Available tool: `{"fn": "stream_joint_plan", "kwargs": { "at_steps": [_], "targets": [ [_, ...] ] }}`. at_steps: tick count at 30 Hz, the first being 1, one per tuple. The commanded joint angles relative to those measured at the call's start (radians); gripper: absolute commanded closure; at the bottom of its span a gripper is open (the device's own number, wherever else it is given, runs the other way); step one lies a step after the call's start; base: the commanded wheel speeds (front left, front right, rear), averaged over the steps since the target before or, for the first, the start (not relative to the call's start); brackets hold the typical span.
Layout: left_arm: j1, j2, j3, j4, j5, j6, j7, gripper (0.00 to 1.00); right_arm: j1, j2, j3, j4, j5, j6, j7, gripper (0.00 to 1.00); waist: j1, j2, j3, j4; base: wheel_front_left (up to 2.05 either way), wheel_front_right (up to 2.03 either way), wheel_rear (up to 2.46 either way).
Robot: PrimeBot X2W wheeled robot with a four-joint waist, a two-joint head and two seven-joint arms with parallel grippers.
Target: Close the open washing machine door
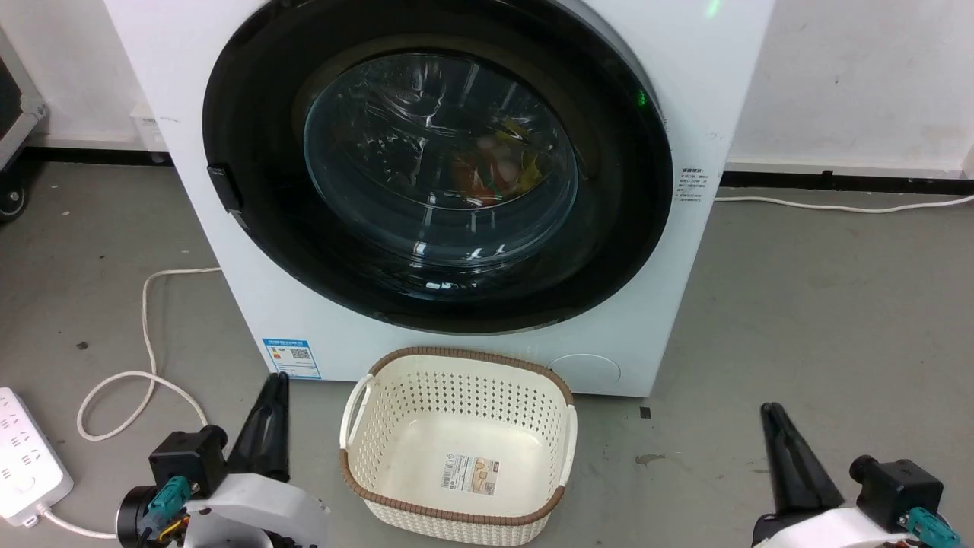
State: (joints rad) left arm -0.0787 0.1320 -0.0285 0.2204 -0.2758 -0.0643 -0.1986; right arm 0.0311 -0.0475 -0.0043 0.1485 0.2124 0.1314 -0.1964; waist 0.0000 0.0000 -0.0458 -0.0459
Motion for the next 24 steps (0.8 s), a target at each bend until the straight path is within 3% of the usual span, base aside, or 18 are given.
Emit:
{"fn": "stream_joint_plan", "kwargs": {
  "at_steps": [1, 24],
  "targets": [
    [0.001, -0.001, 0.0, -0.002, 0.002, 0.0, 0.001, 1.0, 0.0, 0.0, 0.0, -0.001, -0.002, 0.0, 0.0, 1.0, 0.0, 0.0, 0.0, 0.0, 0.0, 0.0, 0.0],
    [0.015, -0.016, 0.005, -0.042, 0.053, 0.012, 0.038, 1.0, -0.006, -0.001, 0.001, -0.028, -0.041, 0.0, 0.037, 1.0, 0.0, 0.0, 0.009, 0.009, 0.0, 0.0, 0.0]
  ]
}}
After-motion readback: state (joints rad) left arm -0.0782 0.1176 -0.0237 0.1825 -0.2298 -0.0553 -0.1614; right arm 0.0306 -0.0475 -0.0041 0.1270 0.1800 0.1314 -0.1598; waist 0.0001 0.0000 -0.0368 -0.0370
